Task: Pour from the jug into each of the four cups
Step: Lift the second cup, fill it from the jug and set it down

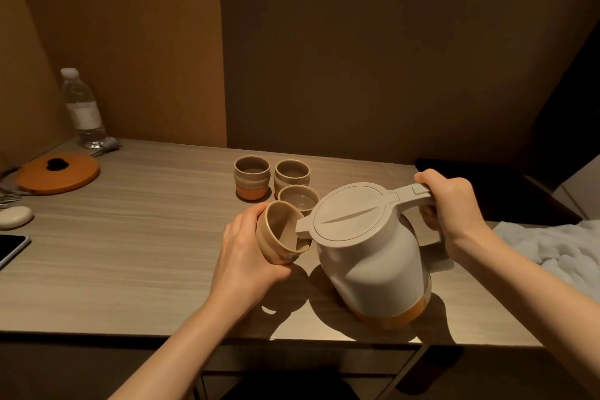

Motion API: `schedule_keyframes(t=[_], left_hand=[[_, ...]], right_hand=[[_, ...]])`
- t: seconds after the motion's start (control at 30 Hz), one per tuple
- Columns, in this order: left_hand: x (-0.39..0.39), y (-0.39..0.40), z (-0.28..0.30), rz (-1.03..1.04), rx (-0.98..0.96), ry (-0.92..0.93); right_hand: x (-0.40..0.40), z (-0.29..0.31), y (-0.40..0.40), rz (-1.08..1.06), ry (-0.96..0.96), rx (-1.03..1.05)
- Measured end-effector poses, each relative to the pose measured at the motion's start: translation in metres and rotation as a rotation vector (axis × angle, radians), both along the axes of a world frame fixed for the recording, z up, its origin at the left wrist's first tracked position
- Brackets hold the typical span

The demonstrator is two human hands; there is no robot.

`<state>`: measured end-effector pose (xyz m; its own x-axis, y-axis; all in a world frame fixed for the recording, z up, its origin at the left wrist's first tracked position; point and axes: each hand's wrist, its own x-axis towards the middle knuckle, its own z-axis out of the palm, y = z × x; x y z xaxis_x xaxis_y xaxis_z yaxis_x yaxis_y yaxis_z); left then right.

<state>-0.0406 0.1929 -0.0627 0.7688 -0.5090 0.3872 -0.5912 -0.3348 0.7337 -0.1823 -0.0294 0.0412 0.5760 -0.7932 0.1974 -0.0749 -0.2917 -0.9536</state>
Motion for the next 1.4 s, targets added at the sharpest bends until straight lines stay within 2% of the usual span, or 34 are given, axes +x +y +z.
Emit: schedule_keyframes(t=[1.4], left_hand=[[0.001,0.011,-0.01,0.012,-0.034,0.072]], right_hand=[[0.021,0.006,0.006,0.035,0.081,-0.174]])
